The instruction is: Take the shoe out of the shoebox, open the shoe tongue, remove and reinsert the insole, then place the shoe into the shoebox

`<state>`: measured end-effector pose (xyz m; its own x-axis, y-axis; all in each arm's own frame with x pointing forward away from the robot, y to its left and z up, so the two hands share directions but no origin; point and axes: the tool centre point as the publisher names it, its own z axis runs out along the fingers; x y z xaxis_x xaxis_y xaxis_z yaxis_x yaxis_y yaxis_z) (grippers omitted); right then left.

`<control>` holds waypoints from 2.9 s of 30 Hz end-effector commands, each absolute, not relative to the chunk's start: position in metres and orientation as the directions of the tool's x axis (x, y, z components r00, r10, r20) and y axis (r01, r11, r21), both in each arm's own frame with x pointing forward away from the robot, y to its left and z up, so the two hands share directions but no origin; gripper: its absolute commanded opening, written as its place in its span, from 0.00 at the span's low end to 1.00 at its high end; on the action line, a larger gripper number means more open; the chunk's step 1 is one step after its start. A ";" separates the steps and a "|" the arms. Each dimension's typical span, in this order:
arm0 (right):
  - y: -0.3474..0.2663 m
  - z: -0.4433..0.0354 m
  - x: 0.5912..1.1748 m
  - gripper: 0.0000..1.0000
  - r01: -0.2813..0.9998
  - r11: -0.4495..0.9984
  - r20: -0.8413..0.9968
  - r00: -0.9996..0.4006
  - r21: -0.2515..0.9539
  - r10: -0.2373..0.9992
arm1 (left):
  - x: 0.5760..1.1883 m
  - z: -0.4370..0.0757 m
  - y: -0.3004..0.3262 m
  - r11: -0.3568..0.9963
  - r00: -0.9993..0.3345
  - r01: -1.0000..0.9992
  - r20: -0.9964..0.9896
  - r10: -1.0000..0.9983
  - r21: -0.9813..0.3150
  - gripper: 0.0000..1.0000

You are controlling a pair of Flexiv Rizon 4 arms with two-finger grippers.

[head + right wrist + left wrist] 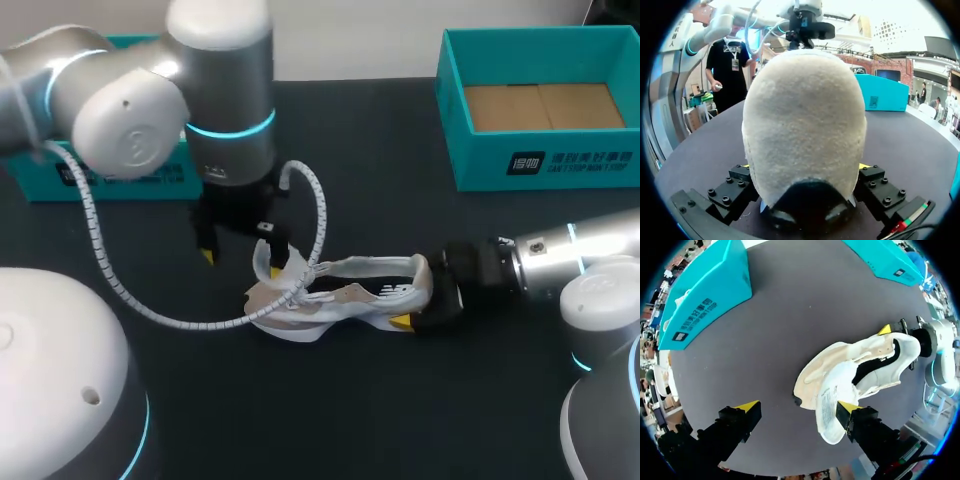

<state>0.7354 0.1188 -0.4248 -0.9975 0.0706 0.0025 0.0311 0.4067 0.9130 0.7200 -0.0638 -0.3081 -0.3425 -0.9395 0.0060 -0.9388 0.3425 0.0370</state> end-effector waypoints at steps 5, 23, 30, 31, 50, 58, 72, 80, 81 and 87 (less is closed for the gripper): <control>0.118 -0.426 0.736 0.00 0.032 0.410 0.003 -0.997 0.912 0.072 | 0.728 -0.279 -0.084 0.696 -0.711 -0.703 0.158 -0.685 -0.146 1.00; 0.118 -0.426 0.736 0.00 0.032 0.410 0.003 -0.997 0.912 0.072 | 0.735 -0.255 -0.120 0.887 -0.919 -0.395 0.104 -0.381 -0.238 1.00; 0.118 -0.426 0.736 0.00 0.032 0.410 0.003 -0.997 0.912 0.072 | 0.735 -0.258 -0.133 0.885 -0.915 -0.402 0.125 -0.383 -0.236 1.00; 0.118 -0.426 0.736 0.00 0.032 0.410 0.003 -0.997 0.912 0.072 | 0.736 -0.258 -0.136 0.883 -0.916 -0.400 0.128 -0.380 -0.244 1.00; 0.118 -0.426 0.736 0.00 0.032 0.410 0.003 -0.997 0.912 0.072 | 0.706 -0.278 -0.200 0.971 -0.984 -0.119 0.157 -0.087 -0.209 0.00; 0.118 -0.426 0.736 0.00 0.032 0.410 0.003 -0.997 0.912 0.072 | 0.699 -0.279 -0.219 0.982 -0.989 -0.033 0.147 -0.006 -0.185 0.00; 0.118 -0.426 0.736 0.00 0.032 0.410 0.003 -0.997 0.912 0.072 | 0.704 -0.266 -0.238 0.984 -0.994 0.042 0.093 0.059 -0.173 0.00; 0.118 -0.426 0.736 0.00 0.032 0.410 0.003 -0.997 0.912 0.072 | 0.715 -0.306 -0.252 0.985 -0.991 0.077 0.097 0.093 -0.157 0.00; 0.118 -0.426 0.736 0.00 0.032 0.410 0.003 -0.997 0.912 0.072 | 0.716 -0.309 -0.253 0.984 -0.990 0.085 0.099 0.102 -0.156 0.00; 0.118 -0.426 0.736 0.00 0.032 0.410 0.003 -0.997 0.912 0.072 | 0.712 -0.324 -0.250 0.987 -0.997 0.054 0.040 0.061 -0.148 0.00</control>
<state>0.7354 0.1188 -0.4248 -0.9975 0.0705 0.0026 0.0311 0.4066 0.9131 0.7200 -0.2484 -0.3171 -0.9945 0.0808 0.0666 0.0700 0.9861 -0.1505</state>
